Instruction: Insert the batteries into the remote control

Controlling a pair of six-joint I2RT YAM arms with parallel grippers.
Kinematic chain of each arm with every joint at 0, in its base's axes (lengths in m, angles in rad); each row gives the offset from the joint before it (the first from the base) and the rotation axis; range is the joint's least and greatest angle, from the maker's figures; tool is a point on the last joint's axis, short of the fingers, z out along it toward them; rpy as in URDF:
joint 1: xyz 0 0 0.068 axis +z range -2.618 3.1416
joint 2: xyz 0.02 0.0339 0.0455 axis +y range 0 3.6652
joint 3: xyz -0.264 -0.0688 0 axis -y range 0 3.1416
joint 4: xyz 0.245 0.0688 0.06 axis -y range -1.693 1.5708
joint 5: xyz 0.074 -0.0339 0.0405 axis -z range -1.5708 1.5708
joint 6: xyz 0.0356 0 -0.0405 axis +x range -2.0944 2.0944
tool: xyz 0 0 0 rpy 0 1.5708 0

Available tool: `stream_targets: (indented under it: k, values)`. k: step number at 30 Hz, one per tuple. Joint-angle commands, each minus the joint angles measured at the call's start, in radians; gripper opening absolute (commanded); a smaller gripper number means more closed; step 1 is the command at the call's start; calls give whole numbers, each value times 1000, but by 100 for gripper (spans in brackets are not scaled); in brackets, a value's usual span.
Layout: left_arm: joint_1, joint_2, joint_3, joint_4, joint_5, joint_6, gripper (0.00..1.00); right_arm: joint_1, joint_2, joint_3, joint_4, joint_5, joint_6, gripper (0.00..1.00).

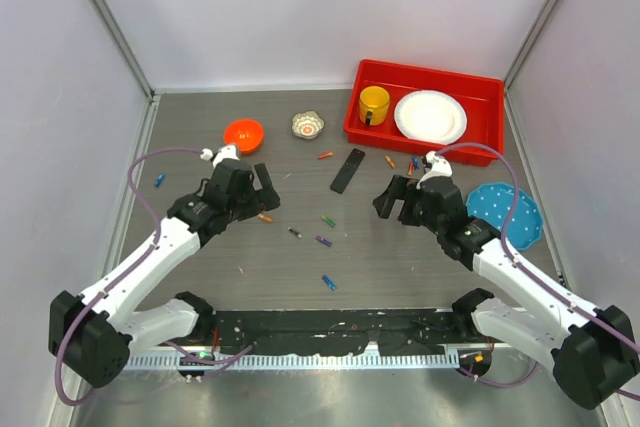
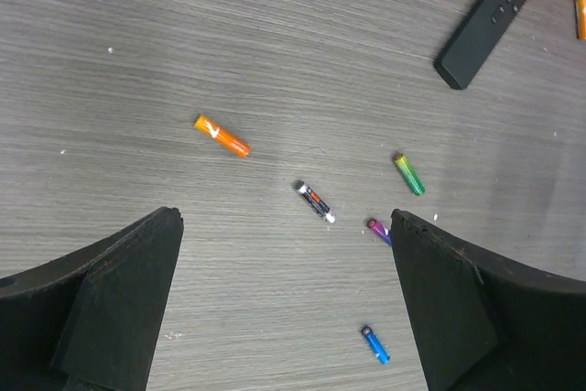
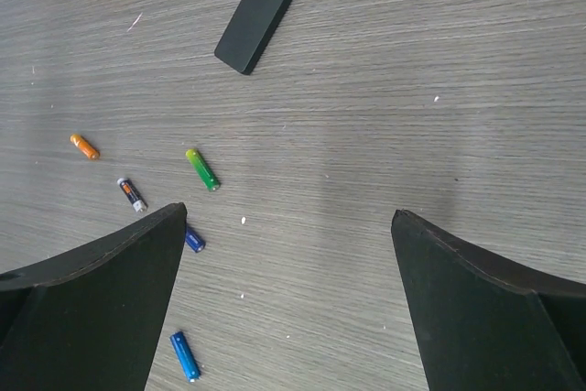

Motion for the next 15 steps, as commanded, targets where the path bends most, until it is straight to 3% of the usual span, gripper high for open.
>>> stream_targets:
  k: [1,4,8,15]
  values:
    - [1,-63,-21,93,75,129,100,2,-28,32,11,-17,-29,100]
    - [-12,-48,-7,119,119,210,100,2,-40,50,-12,-3,-45,100]
    - [-111,171,139,54,37,275,100,2,-46,101,-81,29,-65,100]
    - [-145,518,405,57,122,387,100,3,-133,175,-190,85,-91,100]
